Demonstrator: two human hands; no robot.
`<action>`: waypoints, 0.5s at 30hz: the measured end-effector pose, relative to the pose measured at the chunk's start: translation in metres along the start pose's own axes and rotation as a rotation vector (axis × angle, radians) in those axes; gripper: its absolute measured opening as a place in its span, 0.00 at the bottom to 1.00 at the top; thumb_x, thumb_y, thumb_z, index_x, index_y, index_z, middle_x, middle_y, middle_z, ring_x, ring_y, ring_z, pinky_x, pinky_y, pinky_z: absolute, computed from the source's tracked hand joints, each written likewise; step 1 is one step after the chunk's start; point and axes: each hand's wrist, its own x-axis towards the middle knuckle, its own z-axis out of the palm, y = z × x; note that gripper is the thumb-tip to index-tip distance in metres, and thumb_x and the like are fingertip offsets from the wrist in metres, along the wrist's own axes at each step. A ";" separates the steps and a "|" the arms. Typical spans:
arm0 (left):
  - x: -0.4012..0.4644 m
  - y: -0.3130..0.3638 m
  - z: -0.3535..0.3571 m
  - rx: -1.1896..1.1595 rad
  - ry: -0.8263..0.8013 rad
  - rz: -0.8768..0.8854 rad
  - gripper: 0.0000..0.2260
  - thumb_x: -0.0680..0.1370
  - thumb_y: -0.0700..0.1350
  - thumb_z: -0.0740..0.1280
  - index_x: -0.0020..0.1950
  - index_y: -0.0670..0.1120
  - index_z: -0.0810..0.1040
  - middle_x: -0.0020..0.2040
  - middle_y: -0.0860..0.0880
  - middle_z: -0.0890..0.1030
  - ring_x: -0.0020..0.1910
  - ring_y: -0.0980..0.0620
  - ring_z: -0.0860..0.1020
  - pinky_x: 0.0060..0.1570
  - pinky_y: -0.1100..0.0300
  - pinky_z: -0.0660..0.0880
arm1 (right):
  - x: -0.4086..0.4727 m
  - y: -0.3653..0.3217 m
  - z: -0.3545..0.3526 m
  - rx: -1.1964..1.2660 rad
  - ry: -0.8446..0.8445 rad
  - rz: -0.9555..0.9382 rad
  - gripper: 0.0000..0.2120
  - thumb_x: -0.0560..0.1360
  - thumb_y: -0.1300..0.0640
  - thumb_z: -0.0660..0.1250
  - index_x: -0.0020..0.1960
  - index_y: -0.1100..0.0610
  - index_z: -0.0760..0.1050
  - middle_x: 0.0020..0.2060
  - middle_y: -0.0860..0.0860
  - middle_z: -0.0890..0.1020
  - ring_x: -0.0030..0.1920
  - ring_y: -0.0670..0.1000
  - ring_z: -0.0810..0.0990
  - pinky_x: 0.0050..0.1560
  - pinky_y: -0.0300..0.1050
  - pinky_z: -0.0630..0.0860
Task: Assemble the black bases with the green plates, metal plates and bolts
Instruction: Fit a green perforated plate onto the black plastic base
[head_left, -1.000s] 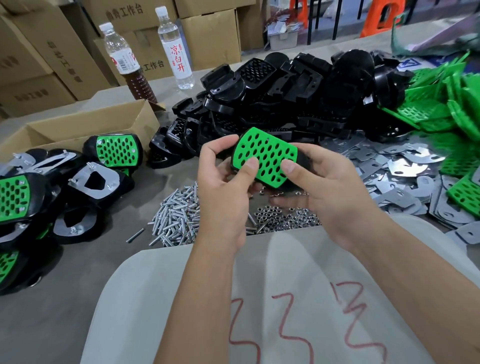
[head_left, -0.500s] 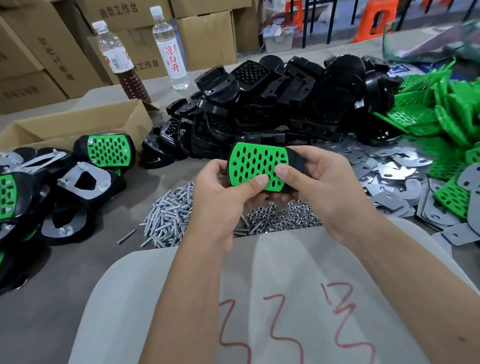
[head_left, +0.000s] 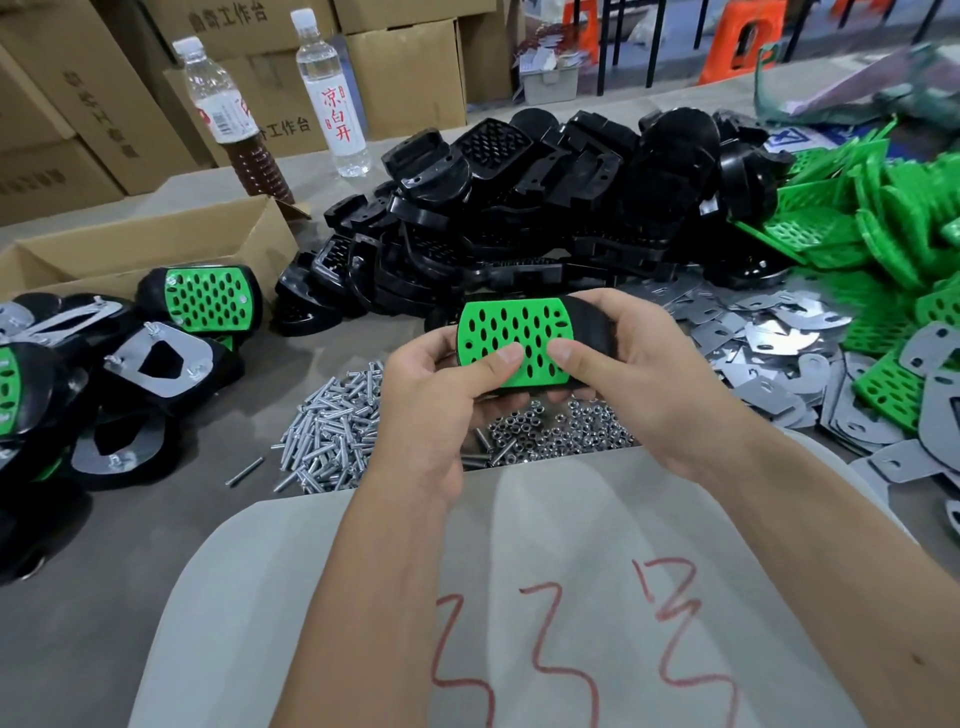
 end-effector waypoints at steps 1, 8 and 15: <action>0.000 0.001 0.000 -0.001 -0.010 -0.010 0.13 0.74 0.33 0.75 0.57 0.36 0.81 0.52 0.39 0.87 0.46 0.42 0.88 0.42 0.53 0.86 | 0.000 0.000 -0.001 -0.002 -0.003 -0.007 0.10 0.82 0.65 0.68 0.62 0.55 0.77 0.51 0.53 0.87 0.46 0.51 0.86 0.41 0.40 0.80; -0.001 0.004 -0.001 -0.061 -0.109 -0.073 0.22 0.66 0.39 0.77 0.59 0.36 0.82 0.54 0.39 0.87 0.47 0.43 0.87 0.40 0.59 0.84 | -0.004 -0.005 -0.004 0.125 -0.044 0.004 0.10 0.84 0.66 0.65 0.63 0.60 0.78 0.53 0.58 0.87 0.52 0.59 0.87 0.46 0.55 0.85; -0.002 -0.001 0.002 0.038 -0.149 -0.100 0.17 0.73 0.29 0.75 0.59 0.41 0.81 0.52 0.44 0.88 0.47 0.45 0.88 0.44 0.58 0.84 | -0.004 -0.007 -0.004 0.034 0.081 0.011 0.08 0.83 0.67 0.66 0.59 0.60 0.79 0.51 0.57 0.88 0.53 0.60 0.87 0.46 0.56 0.83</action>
